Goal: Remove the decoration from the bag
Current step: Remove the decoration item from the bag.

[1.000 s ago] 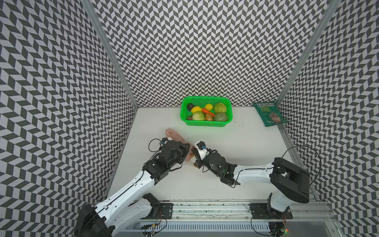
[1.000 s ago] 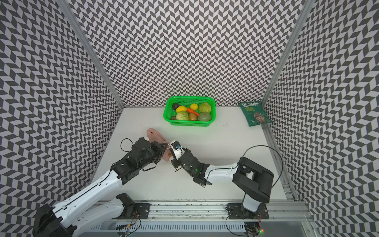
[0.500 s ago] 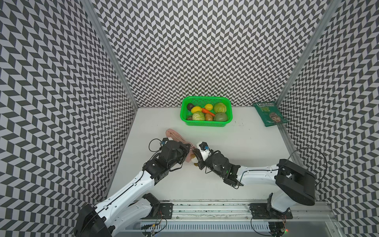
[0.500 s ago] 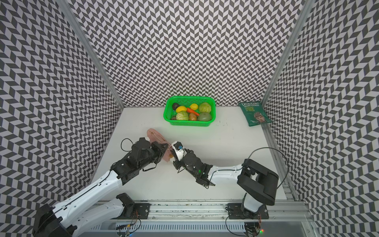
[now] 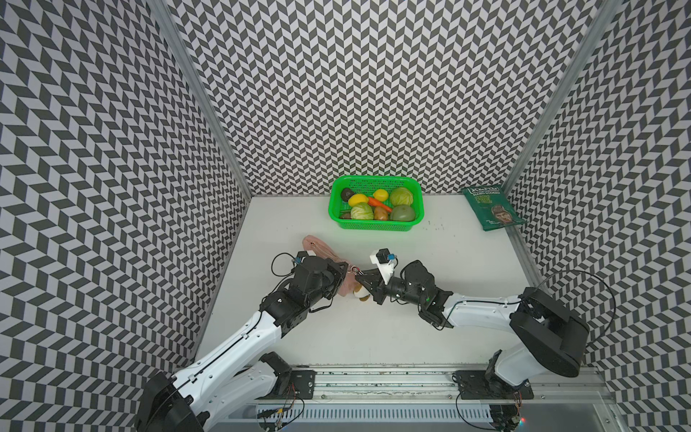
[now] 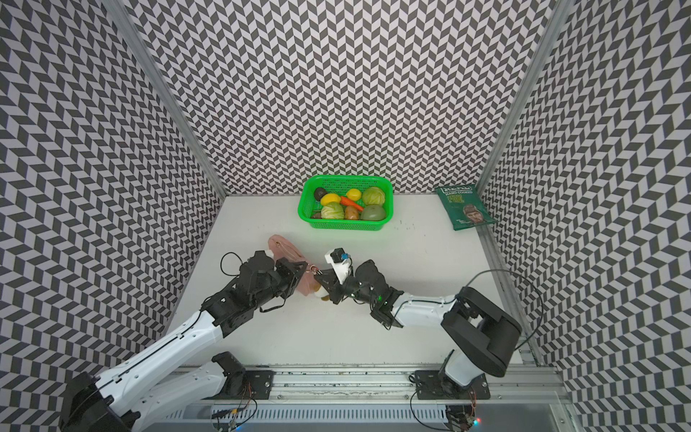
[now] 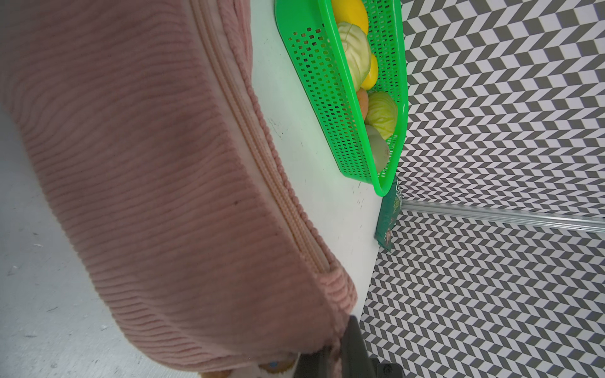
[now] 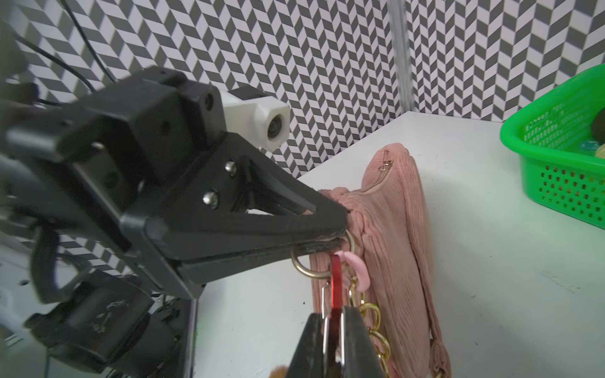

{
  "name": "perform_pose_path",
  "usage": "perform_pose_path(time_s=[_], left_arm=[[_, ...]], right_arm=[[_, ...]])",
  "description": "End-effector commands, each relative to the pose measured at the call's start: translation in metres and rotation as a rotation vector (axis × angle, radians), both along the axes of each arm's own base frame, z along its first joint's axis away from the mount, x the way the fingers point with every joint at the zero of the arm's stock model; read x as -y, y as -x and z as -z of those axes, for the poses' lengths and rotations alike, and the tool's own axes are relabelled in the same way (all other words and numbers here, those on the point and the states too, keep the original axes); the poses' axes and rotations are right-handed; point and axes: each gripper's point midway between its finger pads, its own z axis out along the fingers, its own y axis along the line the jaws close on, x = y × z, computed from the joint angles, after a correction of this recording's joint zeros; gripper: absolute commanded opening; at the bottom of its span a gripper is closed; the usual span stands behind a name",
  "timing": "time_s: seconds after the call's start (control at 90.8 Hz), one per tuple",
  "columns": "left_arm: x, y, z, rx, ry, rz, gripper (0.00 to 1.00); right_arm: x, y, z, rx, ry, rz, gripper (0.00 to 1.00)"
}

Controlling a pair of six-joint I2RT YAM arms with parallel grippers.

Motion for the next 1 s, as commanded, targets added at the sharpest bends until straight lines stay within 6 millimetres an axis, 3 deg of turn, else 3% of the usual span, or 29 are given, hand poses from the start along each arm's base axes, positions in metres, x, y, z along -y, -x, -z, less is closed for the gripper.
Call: perform_pose_path(time_s=[0.0,0.121,0.242,0.33,0.573,0.991], left_arm=[[-0.012,-0.007,-0.016,0.056,-0.006,-0.056,0.00],[-0.012,-0.007,-0.019,0.058,0.000,-0.057,0.00],[-0.013,-0.007,-0.021,0.057,0.005,-0.060,0.00],[-0.013,-0.007,-0.023,0.053,0.003,-0.060,0.00],[-0.011,-0.005,-0.024,0.034,0.014,-0.055,0.00],[-0.014,-0.005,-0.026,0.016,0.038,-0.085,0.00]], right_arm=[[-0.004,0.006,-0.014,-0.033,-0.085,-0.098,0.13],[-0.011,0.004,-0.008,-0.048,-0.062,-0.123,0.20],[-0.010,0.000,0.004,-0.062,-0.022,-0.101,0.49],[-0.002,-0.003,0.010,-0.066,-0.002,-0.057,0.58],[0.020,-0.007,0.009,-0.038,0.051,0.088,0.61],[0.019,-0.012,-0.009,0.137,0.058,0.463,0.61]])
